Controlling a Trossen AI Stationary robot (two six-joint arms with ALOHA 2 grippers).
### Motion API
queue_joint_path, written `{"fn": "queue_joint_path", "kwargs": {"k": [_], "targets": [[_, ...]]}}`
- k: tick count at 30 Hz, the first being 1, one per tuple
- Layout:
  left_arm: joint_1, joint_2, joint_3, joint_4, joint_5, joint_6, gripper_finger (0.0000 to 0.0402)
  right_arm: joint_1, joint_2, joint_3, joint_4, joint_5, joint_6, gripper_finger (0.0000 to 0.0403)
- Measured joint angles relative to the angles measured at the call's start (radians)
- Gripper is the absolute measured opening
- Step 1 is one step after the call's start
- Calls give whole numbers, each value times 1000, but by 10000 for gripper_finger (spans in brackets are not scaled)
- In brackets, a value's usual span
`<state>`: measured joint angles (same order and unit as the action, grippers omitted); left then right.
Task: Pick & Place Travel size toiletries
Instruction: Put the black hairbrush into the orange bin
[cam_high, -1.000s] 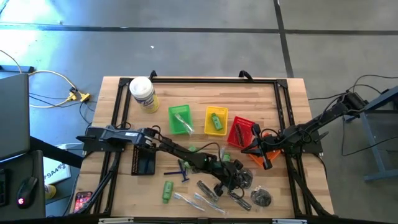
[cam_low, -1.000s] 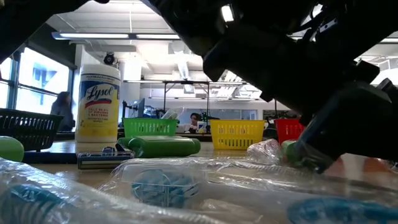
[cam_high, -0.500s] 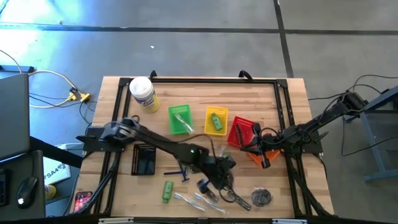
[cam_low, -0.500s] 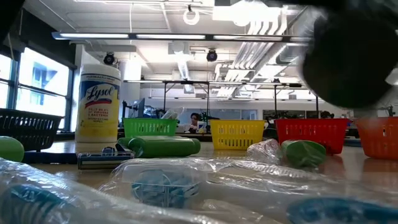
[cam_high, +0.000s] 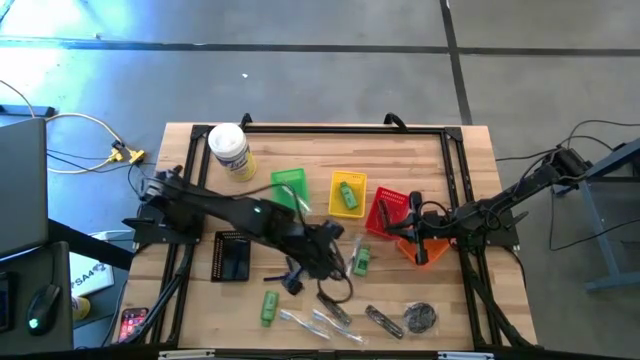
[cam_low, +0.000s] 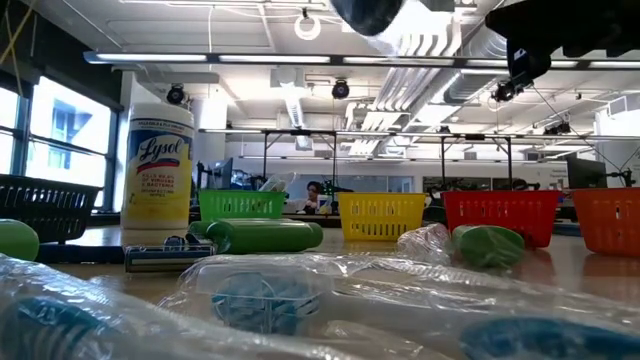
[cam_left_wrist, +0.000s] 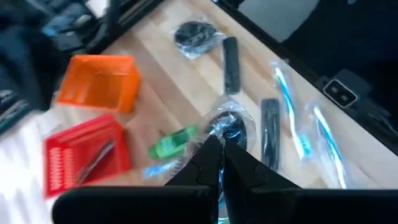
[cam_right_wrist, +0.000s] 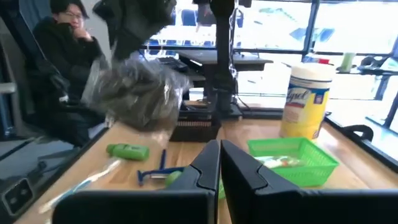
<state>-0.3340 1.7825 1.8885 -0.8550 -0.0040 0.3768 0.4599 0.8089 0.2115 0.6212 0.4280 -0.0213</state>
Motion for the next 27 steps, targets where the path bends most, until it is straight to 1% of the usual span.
{"fn": "queue_joint_path", "kwargs": {"k": [5, 8, 11, 16, 19, 21, 23, 24, 25, 27], "targets": [[3, -71, -5, 40, -18, -65, 0, 0, 0, 0, 38, 19, -11, 9], [17, -81, -5, 68, -37, -119, 0, 0, 15, 1, 91, 19, -63, 33], [46, -81, -6, 94, -66, -178, 0, 0, 35, 15, 131, 7, -110, 89], [107, -80, -6, 114, -112, -253, 0, 0, 114, 103, 131, 16, -197, 222], [136, -80, -6, 127, -122, -255, 0, -3, 174, 168, 127, 28, -246, 288], [152, -80, -6, 144, -122, -255, 0, -9, 215, 210, 121, 76, -256, 319], [158, -80, -6, 157, -123, -254, 0, -22, 254, 246, 120, 140, -257, 339], [161, -80, -6, 157, -123, -252, 0, -31, 270, 259, 115, 154, -258, 346], [165, -80, -6, 157, -121, -250, 0, -41, 286, 271, 109, 155, -258, 351], [165, -80, -6, 157, -122, -251, 0, -62, 315, 295, 104, 125, -252, 355]]}}
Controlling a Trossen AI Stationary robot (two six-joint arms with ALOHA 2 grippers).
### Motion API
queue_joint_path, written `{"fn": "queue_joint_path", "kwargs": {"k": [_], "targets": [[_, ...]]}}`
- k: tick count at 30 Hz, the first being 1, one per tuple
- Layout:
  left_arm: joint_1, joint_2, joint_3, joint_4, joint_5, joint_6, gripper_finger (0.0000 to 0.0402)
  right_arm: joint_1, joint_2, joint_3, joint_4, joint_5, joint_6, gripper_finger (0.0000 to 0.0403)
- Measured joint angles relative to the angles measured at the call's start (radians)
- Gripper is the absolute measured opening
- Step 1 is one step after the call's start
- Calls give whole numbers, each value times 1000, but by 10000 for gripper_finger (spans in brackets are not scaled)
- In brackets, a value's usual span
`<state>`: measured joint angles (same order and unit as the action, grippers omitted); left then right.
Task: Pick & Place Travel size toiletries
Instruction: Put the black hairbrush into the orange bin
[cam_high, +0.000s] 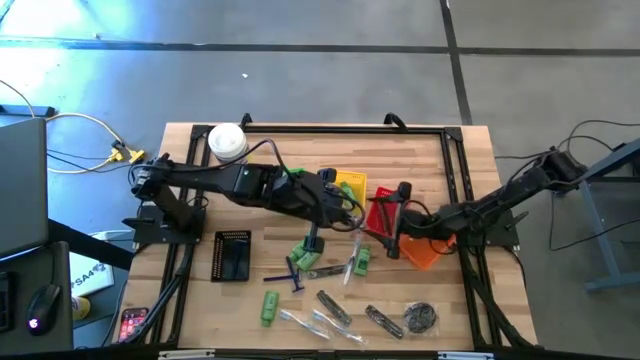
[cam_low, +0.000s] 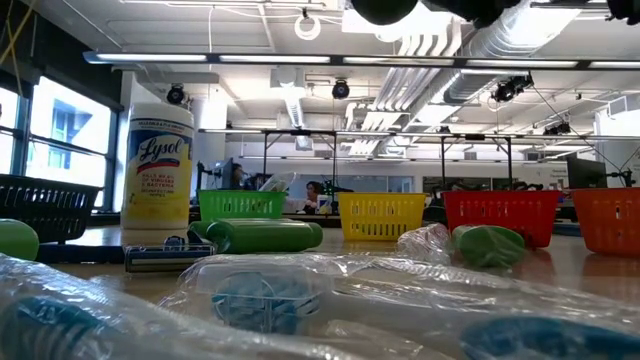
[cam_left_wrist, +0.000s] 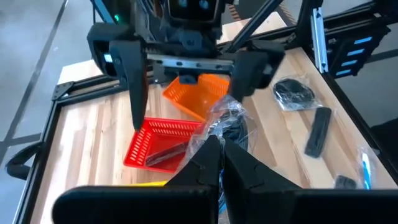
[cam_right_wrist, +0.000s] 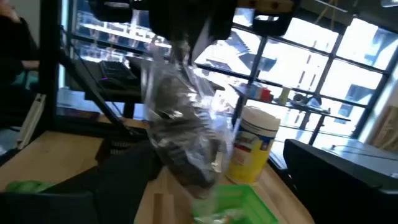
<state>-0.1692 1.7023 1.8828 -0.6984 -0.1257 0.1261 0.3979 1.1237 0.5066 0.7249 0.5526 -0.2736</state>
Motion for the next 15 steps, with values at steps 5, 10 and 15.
{"fn": "queue_joint_path", "kwargs": {"k": [5, 10, 15], "targets": [[0, 0, 0, 7, 0, 8, 0, -45, 73, 58, -13, -66, 64, 353], [0, 0, 0, 8, 0, 9, 0, -59, 133, 96, -15, -80, 68, 310], [0, 0, 0, -2, 0, 10, 0, -60, 142, 106, -2, -44, 90, 211]]}}
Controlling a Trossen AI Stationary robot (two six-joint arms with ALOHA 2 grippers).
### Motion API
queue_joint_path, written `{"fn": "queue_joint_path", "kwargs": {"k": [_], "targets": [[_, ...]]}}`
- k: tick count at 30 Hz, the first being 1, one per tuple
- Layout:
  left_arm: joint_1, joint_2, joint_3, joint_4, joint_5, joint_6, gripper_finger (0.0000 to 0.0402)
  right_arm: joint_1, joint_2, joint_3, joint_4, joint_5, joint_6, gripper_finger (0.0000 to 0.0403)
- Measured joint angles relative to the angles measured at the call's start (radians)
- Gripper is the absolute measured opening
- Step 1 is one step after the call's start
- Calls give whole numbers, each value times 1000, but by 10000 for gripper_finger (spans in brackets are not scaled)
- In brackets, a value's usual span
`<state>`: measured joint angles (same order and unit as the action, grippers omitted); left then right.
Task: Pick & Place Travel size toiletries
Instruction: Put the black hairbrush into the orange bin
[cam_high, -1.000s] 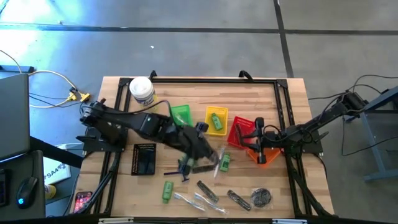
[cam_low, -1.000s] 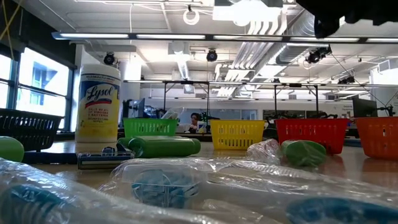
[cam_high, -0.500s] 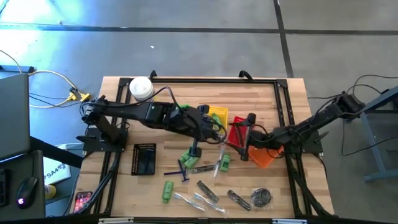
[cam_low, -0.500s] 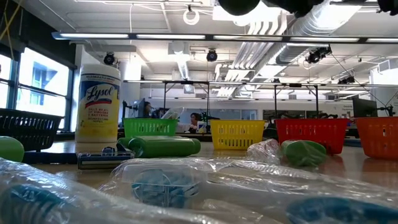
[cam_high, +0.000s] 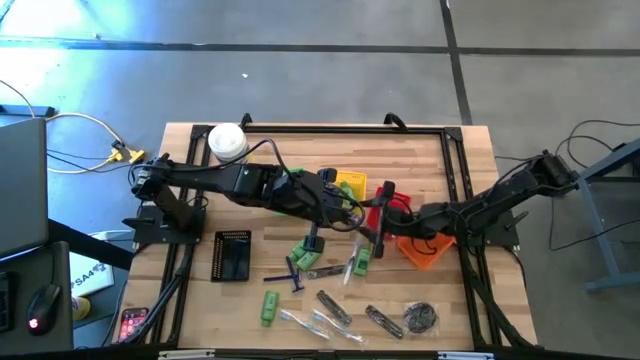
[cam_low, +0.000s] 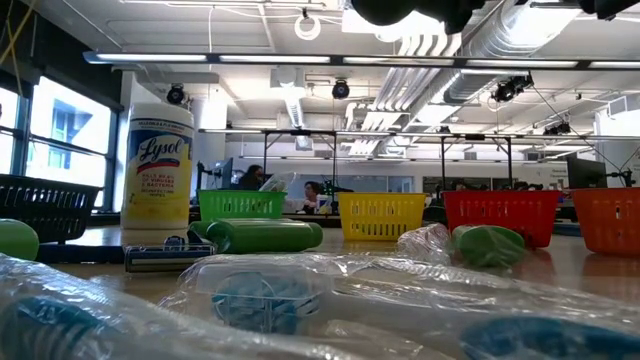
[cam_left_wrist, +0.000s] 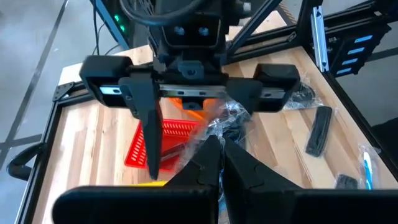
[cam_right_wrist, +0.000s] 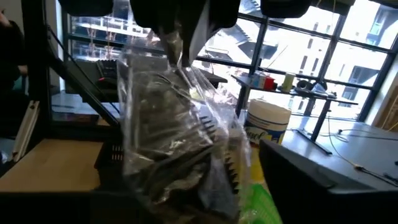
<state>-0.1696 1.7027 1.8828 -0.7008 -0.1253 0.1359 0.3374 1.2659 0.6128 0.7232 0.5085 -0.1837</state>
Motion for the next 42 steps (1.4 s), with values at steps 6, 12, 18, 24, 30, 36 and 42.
{"fn": "queue_joint_path", "kwargs": {"k": [6, 12, 18, 24, 30, 36, 42], "targets": [[0, 0, 0, -5, -2, 2, 0, 1, 0, 0, 16, -15, -4, 49], [0, 0, 0, -27, 35, 16, 8, 1, 1, 0, 13, -18, -23, 41], [-34, -52, 2, -171, 93, 4, 87, 1, 1, 0, 16, -12, -24, 56], [-81, -124, 2, -410, 72, -105, 175, 0, 1, 0, 6, -7, -36, 24], [-183, -273, -158, -513, -202, -218, 175, 1, 0, 0, 9, -8, -50, 51], [-263, -659, -651, -165, -295, -246, 101, 1, 0, 0, -13, -9, -52, 44], [-239, -1111, -1188, 350, -310, -238, 9, 1, 0, 0, -33, -11, -79, 24]]}}
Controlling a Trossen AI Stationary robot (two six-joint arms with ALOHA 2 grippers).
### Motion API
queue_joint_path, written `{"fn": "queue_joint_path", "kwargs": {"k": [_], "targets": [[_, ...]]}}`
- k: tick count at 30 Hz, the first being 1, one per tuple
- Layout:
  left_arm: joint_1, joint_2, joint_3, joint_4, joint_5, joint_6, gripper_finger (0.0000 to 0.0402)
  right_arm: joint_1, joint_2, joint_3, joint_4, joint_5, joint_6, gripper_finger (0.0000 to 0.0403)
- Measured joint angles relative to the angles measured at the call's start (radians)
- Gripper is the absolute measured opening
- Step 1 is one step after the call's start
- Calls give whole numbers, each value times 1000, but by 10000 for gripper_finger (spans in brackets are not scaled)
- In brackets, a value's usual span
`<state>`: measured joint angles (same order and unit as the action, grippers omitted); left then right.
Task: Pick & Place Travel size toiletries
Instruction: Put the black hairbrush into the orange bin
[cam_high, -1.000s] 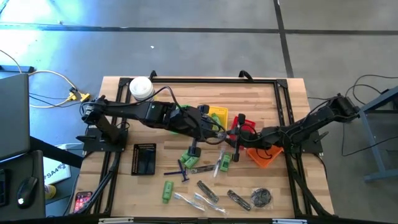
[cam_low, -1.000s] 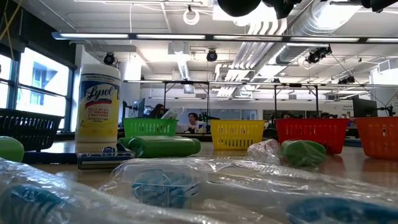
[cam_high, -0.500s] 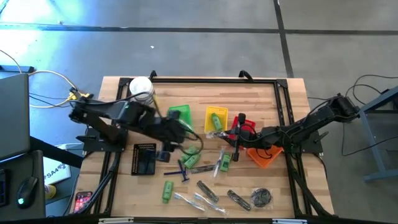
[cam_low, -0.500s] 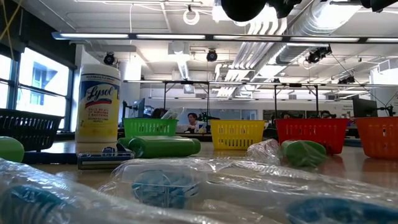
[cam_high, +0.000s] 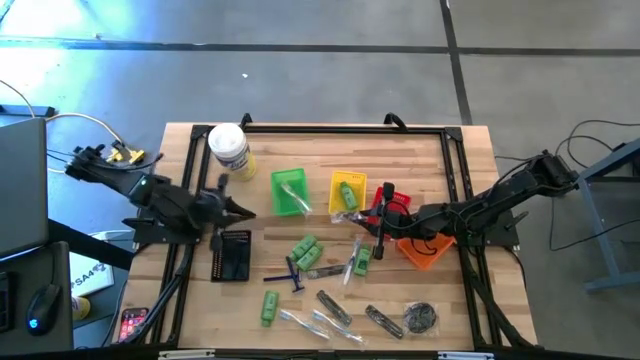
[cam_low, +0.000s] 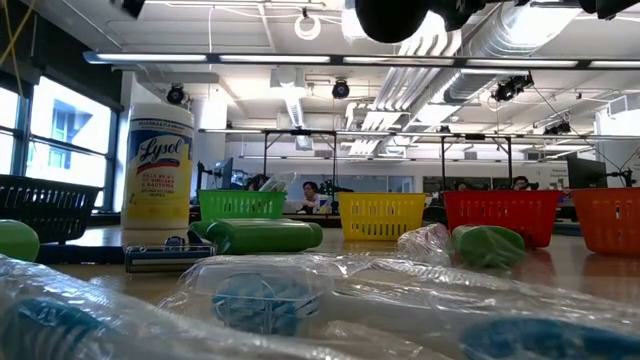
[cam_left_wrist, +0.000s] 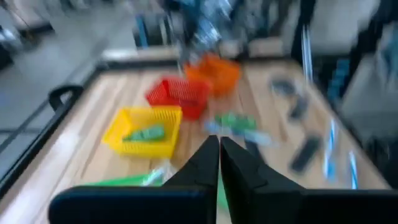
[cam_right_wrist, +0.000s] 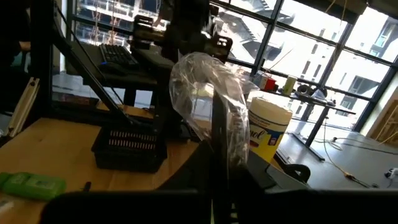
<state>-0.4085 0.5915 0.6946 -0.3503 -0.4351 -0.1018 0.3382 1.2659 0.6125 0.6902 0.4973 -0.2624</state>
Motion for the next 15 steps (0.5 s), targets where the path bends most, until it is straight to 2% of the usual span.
{"fn": "queue_joint_path", "kwargs": {"k": [3, 6, 11, 15], "targets": [[43, -178, -217, 216, -10, 27, 6, 0, -2, 0, -9, 9, -4, 39], [83, -316, -399, 376, -8, 51, 2, 11, -33, 0, -71, 72, -8, 55], [141, -441, -601, 534, -19, 71, 1, 109, -163, 12, -367, 309, -7, 36], [160, -470, -673, 532, -18, 71, 1, 223, -273, 73, -678, 483, 124, 25]]}}
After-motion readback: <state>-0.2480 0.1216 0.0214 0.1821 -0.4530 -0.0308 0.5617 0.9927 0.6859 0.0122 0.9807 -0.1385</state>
